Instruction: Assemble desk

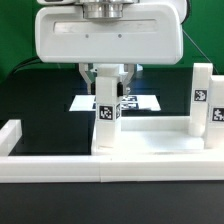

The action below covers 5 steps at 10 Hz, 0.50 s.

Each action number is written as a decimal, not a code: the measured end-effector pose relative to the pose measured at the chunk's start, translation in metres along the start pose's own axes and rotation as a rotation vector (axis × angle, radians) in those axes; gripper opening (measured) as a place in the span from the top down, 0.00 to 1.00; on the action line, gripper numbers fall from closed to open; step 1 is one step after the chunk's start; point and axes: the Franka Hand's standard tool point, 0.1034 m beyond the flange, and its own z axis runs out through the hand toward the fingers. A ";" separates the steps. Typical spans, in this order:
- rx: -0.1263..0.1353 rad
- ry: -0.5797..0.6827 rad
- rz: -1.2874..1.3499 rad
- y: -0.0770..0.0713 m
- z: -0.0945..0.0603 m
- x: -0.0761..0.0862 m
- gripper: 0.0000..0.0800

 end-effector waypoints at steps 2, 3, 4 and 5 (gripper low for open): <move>0.000 0.000 0.128 0.000 0.000 0.000 0.64; 0.001 0.001 0.208 0.000 0.000 0.000 0.64; 0.015 0.001 0.345 0.002 0.001 0.001 0.64; 0.033 0.001 0.484 0.003 0.001 0.001 0.64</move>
Offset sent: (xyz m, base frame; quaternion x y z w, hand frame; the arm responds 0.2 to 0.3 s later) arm -0.0099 -0.0111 -0.0070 0.0188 -0.0058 0.3243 0.9457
